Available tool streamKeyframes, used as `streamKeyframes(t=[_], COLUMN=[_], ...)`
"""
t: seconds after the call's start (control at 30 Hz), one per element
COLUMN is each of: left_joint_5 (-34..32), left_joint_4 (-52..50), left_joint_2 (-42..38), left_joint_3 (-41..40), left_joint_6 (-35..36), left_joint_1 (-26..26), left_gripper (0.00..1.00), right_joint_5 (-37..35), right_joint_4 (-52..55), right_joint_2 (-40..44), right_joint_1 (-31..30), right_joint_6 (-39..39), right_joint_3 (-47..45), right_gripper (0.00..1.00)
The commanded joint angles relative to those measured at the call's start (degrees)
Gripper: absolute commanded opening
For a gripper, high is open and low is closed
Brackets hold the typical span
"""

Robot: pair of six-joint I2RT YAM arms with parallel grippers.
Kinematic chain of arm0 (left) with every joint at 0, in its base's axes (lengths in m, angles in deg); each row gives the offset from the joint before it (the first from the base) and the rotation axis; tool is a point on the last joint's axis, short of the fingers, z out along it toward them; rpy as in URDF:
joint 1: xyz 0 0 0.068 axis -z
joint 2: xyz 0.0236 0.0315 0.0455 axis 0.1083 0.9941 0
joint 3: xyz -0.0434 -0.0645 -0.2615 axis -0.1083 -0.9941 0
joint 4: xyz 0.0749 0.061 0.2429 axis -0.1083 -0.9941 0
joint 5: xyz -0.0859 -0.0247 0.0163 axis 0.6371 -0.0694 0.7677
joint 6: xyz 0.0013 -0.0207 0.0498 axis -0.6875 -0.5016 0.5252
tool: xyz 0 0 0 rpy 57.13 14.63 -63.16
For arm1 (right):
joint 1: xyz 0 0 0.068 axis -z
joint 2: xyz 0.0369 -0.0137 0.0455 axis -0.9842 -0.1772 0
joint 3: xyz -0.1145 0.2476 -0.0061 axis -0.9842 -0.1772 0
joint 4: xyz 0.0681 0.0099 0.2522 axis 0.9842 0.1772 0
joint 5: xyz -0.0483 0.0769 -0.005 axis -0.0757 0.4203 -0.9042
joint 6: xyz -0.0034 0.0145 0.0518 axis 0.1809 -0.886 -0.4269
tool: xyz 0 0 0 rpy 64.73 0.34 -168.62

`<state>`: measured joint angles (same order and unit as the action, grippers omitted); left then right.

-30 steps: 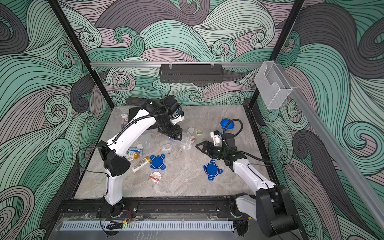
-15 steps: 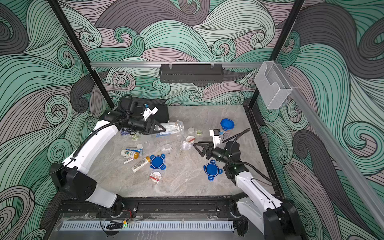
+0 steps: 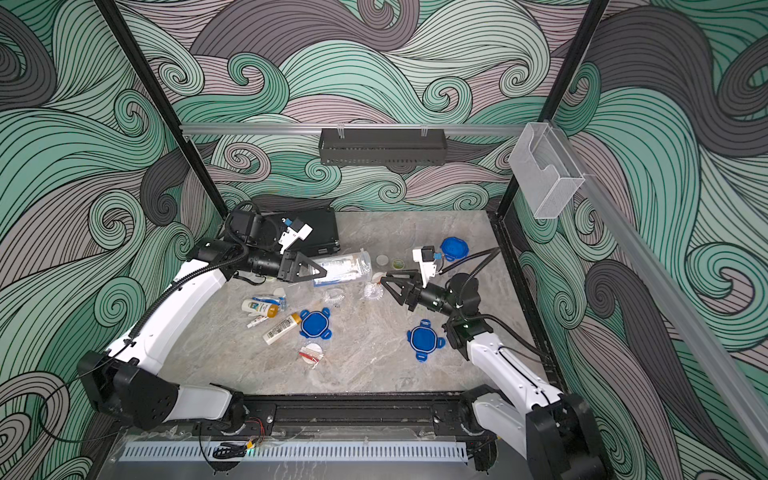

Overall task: Take out toiletry kits
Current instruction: 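Pour the toiletry kits out of the container.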

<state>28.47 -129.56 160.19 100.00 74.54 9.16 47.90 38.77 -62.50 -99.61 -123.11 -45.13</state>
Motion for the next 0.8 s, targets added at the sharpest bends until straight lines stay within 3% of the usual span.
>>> streamKeyframes(t=[0.0,0.27,0.6,0.77], left_joint_5=[4.94,5.24,6.22,5.03], left_joint_4=[3.35,4.67,6.07,7.03], left_joint_2=[-1.54,-1.40,-2.54,-4.39], left_joint_3=[-0.19,-1.18,-2.59,-4.08], left_joint_6=[2.30,3.17,3.03,2.16], left_joint_1=[-0.57,-0.52,-0.49,-0.49], left_gripper=[0.18,0.18,0.17,0.17], right_joint_5=[5.85,11.28,11.83,10.34], right_joint_4=[-4.05,-5.97,-7.43,-7.09], right_joint_2=[-1.83,-4.13,-5.53,-4.46], right_joint_1=[-0.55,-2.02,-2.31,-1.35], right_joint_6=[-5.61,-15.64,-19.55,-22.23], right_joint_3=[2.94,5.33,7.49,8.10], right_gripper=[0.48,0.51,0.45,0.52])
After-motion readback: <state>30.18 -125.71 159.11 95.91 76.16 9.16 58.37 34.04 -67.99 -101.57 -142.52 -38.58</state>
